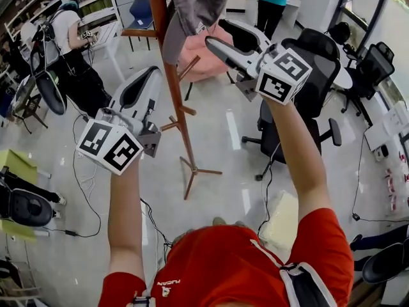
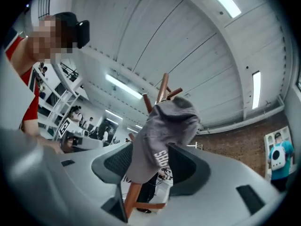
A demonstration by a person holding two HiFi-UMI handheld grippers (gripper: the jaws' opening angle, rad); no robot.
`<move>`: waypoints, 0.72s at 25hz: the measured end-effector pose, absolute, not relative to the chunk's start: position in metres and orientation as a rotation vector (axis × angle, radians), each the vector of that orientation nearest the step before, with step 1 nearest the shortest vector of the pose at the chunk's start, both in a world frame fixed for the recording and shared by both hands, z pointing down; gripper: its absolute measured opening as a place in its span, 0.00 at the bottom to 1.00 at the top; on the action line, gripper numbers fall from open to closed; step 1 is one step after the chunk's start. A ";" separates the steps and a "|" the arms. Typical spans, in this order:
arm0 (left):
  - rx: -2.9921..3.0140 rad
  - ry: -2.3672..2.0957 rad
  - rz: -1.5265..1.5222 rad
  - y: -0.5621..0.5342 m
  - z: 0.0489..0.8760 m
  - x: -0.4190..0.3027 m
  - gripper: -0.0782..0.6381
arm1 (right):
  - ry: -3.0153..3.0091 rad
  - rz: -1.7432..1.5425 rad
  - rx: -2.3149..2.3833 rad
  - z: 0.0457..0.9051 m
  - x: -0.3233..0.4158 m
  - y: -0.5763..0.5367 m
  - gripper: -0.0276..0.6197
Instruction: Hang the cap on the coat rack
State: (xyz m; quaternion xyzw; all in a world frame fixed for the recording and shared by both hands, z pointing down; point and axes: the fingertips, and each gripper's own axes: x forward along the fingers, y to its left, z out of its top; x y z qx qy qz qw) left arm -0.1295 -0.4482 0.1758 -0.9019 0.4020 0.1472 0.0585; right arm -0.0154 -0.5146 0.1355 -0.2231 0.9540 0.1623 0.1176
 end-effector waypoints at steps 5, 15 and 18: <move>-2.698 1.252 0.430 -0.436 0.192 -0.123 0.12 | 2.804 0.581 -0.600 0.178 -0.033 -0.455 0.33; -2.696 1.286 0.302 -0.413 0.233 -0.119 0.12 | 2.740 0.422 -0.669 0.229 -0.045 -0.415 0.10; -2.724 1.315 0.330 -0.408 0.247 -0.124 0.12 | 2.712 0.351 -0.691 0.239 -0.041 -0.413 0.08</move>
